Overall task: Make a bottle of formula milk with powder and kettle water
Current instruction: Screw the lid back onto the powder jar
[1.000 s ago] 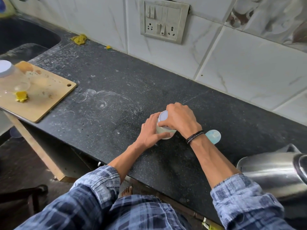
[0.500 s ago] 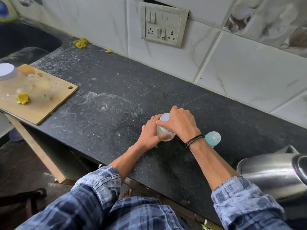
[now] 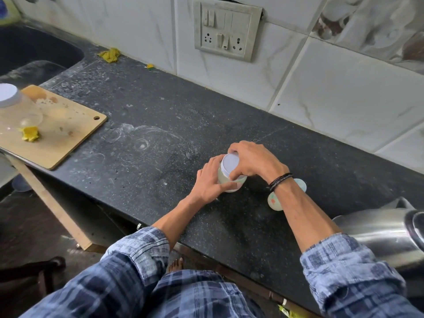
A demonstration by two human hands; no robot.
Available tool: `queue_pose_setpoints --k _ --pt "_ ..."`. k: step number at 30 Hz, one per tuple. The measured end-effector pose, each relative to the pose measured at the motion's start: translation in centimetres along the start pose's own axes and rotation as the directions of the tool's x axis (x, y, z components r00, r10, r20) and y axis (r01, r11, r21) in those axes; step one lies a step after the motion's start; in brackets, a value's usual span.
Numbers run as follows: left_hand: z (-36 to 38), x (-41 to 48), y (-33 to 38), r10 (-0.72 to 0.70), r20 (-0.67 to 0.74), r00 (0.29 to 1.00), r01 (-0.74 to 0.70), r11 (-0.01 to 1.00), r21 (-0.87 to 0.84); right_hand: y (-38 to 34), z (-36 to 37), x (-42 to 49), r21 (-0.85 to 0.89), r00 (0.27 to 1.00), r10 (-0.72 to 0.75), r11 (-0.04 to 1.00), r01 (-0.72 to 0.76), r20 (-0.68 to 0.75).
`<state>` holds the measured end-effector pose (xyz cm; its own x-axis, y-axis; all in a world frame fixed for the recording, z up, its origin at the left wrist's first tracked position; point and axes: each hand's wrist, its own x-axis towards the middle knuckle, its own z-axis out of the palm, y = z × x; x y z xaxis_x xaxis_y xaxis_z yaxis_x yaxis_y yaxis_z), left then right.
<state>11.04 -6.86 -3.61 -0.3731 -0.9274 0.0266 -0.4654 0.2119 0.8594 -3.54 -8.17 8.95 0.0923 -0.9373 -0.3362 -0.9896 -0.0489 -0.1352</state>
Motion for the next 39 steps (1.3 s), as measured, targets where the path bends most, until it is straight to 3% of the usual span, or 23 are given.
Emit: queue_pose_setpoints --k 16,21,28,31,35,39 --pt "0.1 0.0 -0.2 -0.004 -0.001 1.000 0.004 1.000 -0.007 1.0 -0.2 -0.4 -0.033 0.949 -0.286 0.956 0.292 0.134" --pt "0.2 0.1 -0.3 -0.012 0.000 1.000 0.012 1.000 0.000 1.2 0.0 -0.1 -0.089 0.983 -0.180 0.979 0.183 0.040" --pt "0.2 0.1 -0.2 -0.002 0.004 1.000 0.002 1.000 -0.003 0.1 1.3 -0.4 -0.204 0.981 0.086 0.971 -0.122 -0.176" --pt "0.1 0.1 -0.1 -0.011 0.012 1.000 0.011 1.000 -0.005 0.1 0.5 -0.5 -0.162 0.982 0.083 0.981 -0.111 -0.170" --pt "0.2 0.0 -0.2 -0.016 0.006 1.000 0.016 1.000 -0.019 0.0 -0.5 -1.2 -0.056 0.999 0.005 0.998 -0.008 -0.052" --pt "0.2 0.0 -0.3 0.002 0.006 1.000 -0.002 1.000 -0.024 -0.5 0.3 -1.3 -0.141 0.988 0.077 0.985 -0.096 -0.134"
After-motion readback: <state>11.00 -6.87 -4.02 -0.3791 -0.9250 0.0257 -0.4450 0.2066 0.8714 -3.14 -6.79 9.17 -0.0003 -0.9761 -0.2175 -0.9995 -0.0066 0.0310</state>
